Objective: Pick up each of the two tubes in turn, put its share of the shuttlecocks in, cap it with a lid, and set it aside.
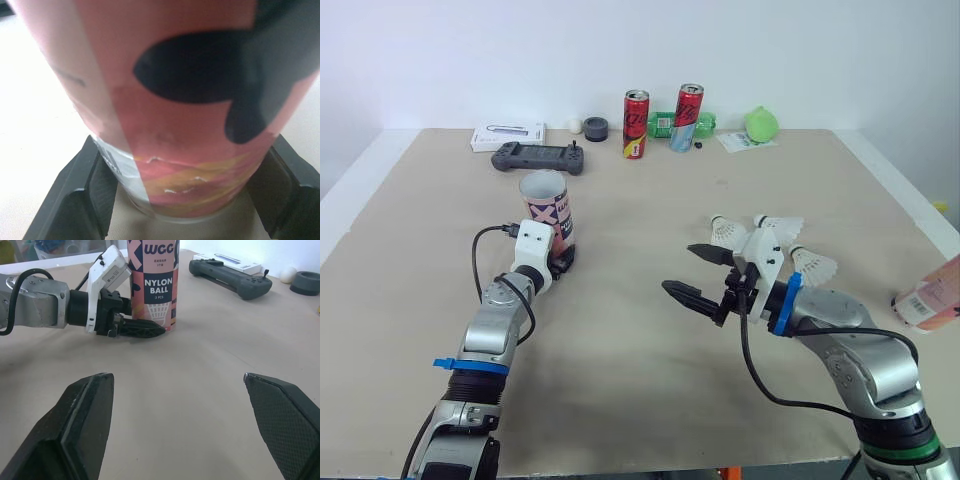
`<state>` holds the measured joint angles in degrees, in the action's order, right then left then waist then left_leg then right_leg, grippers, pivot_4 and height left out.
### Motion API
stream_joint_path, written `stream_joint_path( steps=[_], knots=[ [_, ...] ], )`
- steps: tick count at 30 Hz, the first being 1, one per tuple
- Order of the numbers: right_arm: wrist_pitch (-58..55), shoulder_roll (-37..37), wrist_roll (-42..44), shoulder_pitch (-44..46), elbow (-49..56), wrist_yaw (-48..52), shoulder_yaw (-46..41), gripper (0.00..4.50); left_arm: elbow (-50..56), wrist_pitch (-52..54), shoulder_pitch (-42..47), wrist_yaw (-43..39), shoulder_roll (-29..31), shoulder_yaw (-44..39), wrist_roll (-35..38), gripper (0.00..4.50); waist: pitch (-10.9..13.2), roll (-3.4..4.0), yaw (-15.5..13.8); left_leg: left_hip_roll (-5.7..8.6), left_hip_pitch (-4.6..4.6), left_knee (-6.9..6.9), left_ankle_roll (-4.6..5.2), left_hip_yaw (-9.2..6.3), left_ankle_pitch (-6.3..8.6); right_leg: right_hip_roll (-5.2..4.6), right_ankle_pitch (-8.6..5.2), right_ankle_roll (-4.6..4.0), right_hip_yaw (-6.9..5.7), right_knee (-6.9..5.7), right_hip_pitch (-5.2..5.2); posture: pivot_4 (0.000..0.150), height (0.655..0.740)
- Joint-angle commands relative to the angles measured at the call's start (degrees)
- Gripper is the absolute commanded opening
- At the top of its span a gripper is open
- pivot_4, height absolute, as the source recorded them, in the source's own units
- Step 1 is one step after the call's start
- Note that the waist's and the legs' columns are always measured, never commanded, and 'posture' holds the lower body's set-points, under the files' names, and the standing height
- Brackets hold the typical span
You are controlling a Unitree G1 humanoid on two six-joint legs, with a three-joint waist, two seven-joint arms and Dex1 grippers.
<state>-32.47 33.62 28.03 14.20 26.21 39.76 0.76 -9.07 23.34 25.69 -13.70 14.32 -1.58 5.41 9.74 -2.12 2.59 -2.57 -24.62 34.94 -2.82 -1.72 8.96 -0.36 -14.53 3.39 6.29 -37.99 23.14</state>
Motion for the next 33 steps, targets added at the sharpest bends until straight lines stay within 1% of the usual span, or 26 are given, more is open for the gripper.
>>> stream_joint_path(
  steps=[1, 6, 8, 10, 11, 13, 16, 21, 32, 33],
  knots=[
    [-0.09, -0.1, -1.42, -0.27, 1.56, -2.38, -0.73, 4.5, -0.71, 0.68, -1.26, 0.28, 0.11, -0.21, -0.46, 3.07, 0.0, 0.0, 0.0, 0.0, 0.0, 0.0, 0.0, 0.0, 0.0, 0.0, 0.0, 0.0, 0.0, 0.0, 0.0, 0.15, 0.74],
    [-0.51, -3.99, -12.13, -2.63, -2.88, -16.34, -0.55, 4.5, 0.38, -2.42, -2.08, 0.93, 1.39, -0.35, -2.05, 3.07, -0.02, -0.01, 0.0, -0.01, 0.0, 0.0, -0.01, 0.01, -0.01, 0.0, 0.0, 0.0, 0.01, 0.0, 0.02, 0.15, 0.74],
    [-2.08, -7.72, -14.33, -2.82, -4.43, -22.84, -2.27, 4.5, 0.97, -5.31, -2.41, 1.49, 1.85, -0.47, -2.9, 3.07, -0.01, -0.01, 0.07, -0.02, 0.0, -0.02, -0.02, 0.05, 0.0, 0.0, -0.01, -0.01, 0.04, 0.0, 0.05, 0.15, 0.74],
    [-2.47, -9.98, -16.02, -2.39, -5.51, -25.64, -2.29, 4.5, 1.61, -6.33, -2.83, 1.71, 1.9, -0.77, -2.88, 3.07, 0.0, 0.02, 0.16, -0.05, -0.02, -0.07, -0.04, 0.12, -0.02, 0.01, 0.02, -0.06, 0.08, -0.02, 0.15, 0.15, 0.74],
    [-2.53, -10.54, -16.74, -2.18, -5.84, -26.26, -2.08, 4.5, 1.73, -6.6, -2.96, 1.74, 1.91, -0.81, -2.91, 3.07, 0.0, 0.02, 0.13, -0.05, -0.03, -0.08, -0.08, 0.13, -0.04, 0.02, 0.02, -0.06, 0.09, -0.05, 0.18, 0.15, 0.74],
    [-1.61, -13.63, -17.43, 0.57, -11.46, -28.38, -1.93, 4.5, 2.25, -7.75, -3.46, 1.78, 2.43, -0.24, -3.97, 3.07, 0.0, 0.01, 0.24, -0.05, -0.03, -0.1, -0.11, 0.11, -0.06, 0.03, 0.01, -0.05, 0.09, -0.05, 0.17, 0.15, 0.74],
    [1.07, -16.29, -18.22, 3.82, -18.0, -29.61, -2.38, 4.5, 2.55, -8.2, -3.61, 1.6, 2.74, 0.04, -4.5, 3.07, 0.0, 0.01, 0.19, -0.09, 0.0, -0.1, -0.16, 0.13, -0.12, 0.07, 0.1, -0.08, 0.09, -0.05, 0.17, 0.15, 0.74],
    [4.49, -18.8, -18.67, 8.8, -27.5, -30.84, -3.71, 4.5, 3.41, -8.92, -3.49, 2.02, 3.63, 0.29, -6.07, 3.07, 0.0, 0.02, 0.16, -0.07, -0.05, -0.1, -0.15, 0.12, -0.15, 0.06, 0.11, -0.03, 0.09, -0.04, 0.16, 0.15, 0.74],
    [13.27, -21.56, -20.34, 18.56, -43.81, -32.31, -5.05, 4.5, 3.7, -10.41, -2.94, 2.15, 3.97, 0.83, -8.02, 3.07, 0.01, 0.02, 0.23, -0.09, -0.03, -0.16, -0.14, 0.1, -0.16, 0.1, 0.12, -0.06, 0.09, -0.05, 0.18, 0.15, 0.74],
    [13.87, -21.66, -20.41, 19.33, -44.88, -32.52, -5.22, 4.09, 3.84, -10.4, -2.93, 2.16, 3.95, 0.88, -8.18, 3.02, 0.01, 0.02, 0.26, -0.09, -0.04, -0.17, -0.14, 0.1, -0.16, 0.1, 0.11, -0.05, 0.09, -0.05, 0.19, 0.15, 0.74]
  ],
)
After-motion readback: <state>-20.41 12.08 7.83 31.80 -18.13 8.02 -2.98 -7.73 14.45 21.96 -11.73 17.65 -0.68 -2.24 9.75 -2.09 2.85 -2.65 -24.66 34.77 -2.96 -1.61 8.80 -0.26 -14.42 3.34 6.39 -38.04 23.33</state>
